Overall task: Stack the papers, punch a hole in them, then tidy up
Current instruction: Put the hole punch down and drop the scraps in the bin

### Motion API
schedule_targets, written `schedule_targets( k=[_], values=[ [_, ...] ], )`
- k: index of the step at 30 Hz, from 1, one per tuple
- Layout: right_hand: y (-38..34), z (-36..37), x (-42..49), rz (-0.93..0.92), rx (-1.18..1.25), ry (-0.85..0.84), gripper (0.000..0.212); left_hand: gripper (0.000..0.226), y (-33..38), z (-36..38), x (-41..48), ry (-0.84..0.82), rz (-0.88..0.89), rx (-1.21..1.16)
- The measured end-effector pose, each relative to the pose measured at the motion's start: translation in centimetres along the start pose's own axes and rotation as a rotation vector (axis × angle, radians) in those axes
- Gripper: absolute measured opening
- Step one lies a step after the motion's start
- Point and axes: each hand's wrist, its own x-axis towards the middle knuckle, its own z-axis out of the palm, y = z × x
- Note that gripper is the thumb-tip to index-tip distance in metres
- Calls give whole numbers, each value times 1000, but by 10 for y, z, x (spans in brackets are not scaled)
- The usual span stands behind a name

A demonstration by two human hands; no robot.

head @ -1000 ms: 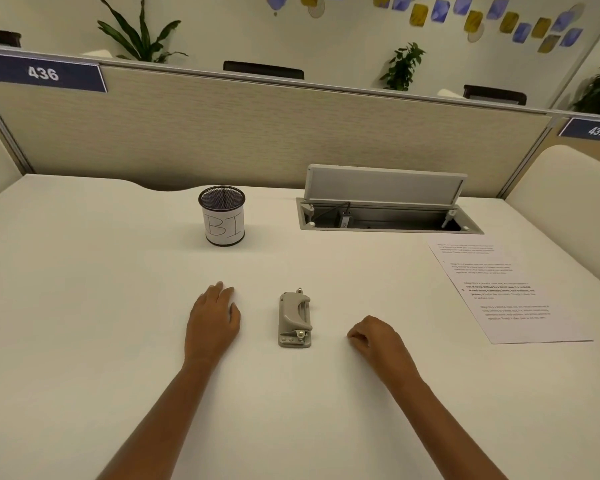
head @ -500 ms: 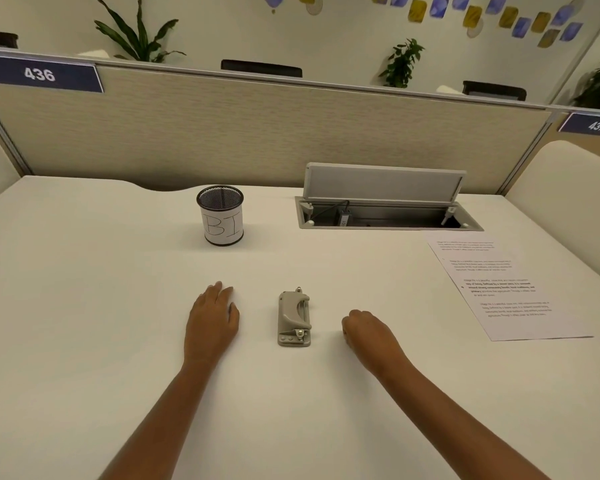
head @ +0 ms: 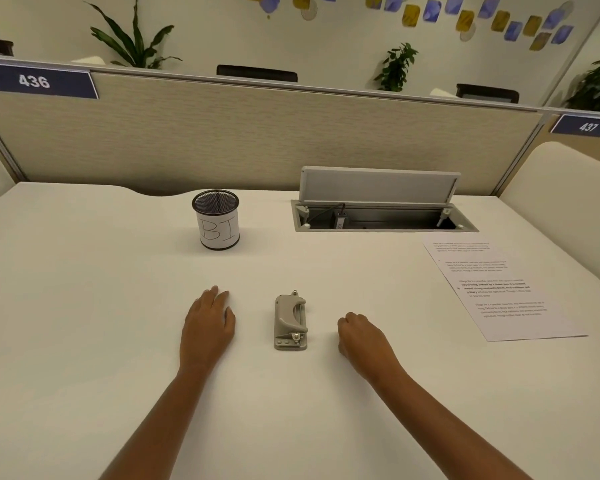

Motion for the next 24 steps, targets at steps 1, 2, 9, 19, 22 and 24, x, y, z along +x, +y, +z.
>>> schedule_targets(
  k=[1, 2, 9, 19, 22, 24],
  values=[
    [0, 0, 1, 2, -1, 18, 21, 37, 0, 0, 0, 1, -2, 0],
    [0, -1, 2, 4, 6, 24, 19, 37, 1, -1, 0, 3, -11, -1],
    [12, -15, 26, 193, 498, -33, 15, 47, -5, 3, 6, -82, 5, 104],
    [-38, -67, 114, 185, 1193, 44, 13, 47, -12, 6, 20, -74, 26, 48],
    [-59, -82, 145, 135, 1203, 78, 18, 47, -14, 7, 27, -68, 39, 50],
    [-72, -90, 166, 130, 1195, 106, 19, 47, -15, 8, 32, -65, 36, 41]
  ],
)
